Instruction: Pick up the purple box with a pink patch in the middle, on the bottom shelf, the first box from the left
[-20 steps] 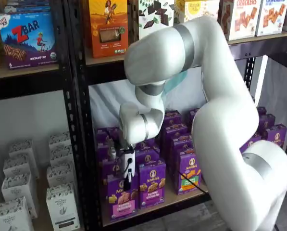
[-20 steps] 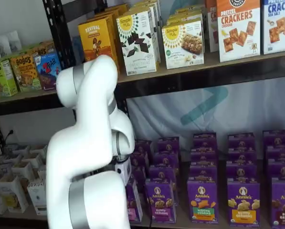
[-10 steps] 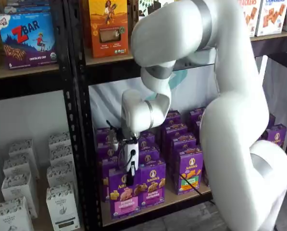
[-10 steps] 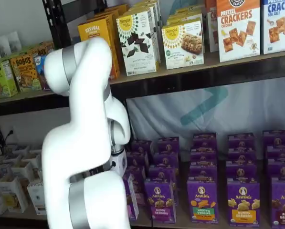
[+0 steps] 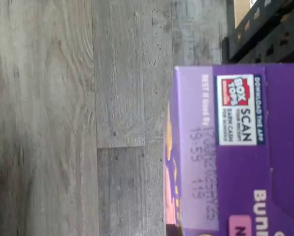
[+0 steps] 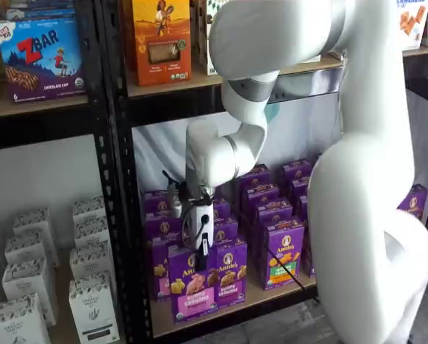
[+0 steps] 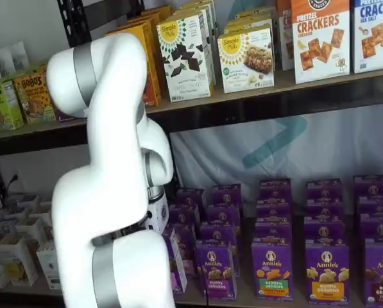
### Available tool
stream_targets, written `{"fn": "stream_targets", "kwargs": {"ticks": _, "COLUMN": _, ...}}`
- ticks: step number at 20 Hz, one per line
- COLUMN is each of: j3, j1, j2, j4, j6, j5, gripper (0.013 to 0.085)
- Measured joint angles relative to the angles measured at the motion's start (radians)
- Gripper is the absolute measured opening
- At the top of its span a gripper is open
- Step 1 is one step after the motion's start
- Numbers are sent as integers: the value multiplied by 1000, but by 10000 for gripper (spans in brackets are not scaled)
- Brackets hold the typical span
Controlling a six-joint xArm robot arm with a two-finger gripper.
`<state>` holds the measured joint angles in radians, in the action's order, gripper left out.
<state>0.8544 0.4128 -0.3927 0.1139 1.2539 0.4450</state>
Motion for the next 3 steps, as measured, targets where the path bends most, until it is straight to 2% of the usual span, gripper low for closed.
{"fn": "stream_targets", "kwargs": {"ticks": 3, "j3": -14, "j1": -2, "j2": 17, "j4": -3, "j6": -1, "j5": 9, "gripper": 330}}
